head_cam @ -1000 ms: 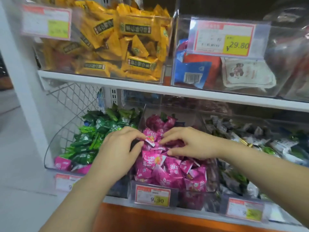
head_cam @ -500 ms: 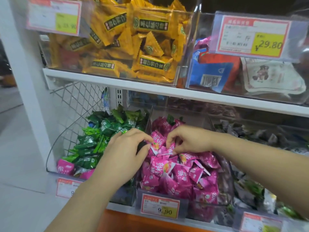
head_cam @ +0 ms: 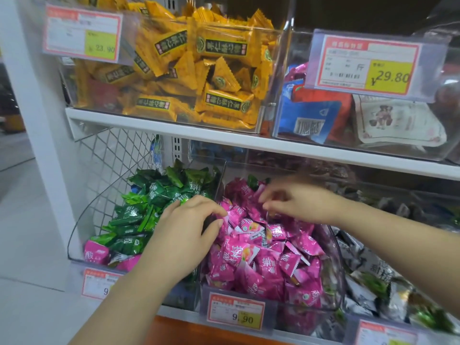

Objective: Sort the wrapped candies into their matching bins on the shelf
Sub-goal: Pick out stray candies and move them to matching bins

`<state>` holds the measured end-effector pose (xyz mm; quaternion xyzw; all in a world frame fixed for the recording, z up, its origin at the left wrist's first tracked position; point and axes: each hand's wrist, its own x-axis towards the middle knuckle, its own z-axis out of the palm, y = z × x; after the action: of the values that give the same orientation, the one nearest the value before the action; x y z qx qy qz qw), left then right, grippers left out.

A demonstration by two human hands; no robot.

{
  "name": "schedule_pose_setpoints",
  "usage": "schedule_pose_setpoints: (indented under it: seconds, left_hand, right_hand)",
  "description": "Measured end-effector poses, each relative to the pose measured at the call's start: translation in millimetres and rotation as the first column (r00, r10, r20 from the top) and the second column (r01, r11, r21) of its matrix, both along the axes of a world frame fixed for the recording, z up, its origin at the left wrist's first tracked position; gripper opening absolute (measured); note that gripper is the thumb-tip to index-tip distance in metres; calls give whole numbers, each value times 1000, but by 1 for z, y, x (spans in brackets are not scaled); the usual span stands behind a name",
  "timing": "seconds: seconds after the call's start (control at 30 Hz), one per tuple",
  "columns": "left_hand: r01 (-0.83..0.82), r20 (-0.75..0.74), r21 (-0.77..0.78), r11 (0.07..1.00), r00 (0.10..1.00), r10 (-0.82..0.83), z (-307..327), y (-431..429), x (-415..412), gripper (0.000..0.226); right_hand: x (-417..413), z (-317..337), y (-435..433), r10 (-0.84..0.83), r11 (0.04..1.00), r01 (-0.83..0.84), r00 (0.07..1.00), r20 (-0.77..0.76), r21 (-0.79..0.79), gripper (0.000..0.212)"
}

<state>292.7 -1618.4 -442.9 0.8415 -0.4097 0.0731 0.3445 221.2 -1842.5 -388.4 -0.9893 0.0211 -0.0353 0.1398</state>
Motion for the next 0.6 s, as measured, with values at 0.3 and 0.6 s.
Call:
schedule_pose_setpoints:
  seconds: [0.3,0.6]
  left_hand:
    - [-6,19,15,1000,1000,5,-2,0,-2,17]
    - [5,26,27,1000,1000,-6,-3,2,-1,17]
  right_hand:
    - [3,-9,12,90,984,-143,911,-402,-105,44]
    - [12,-7,-12,-14,980,-56,938,-348,-189,37]
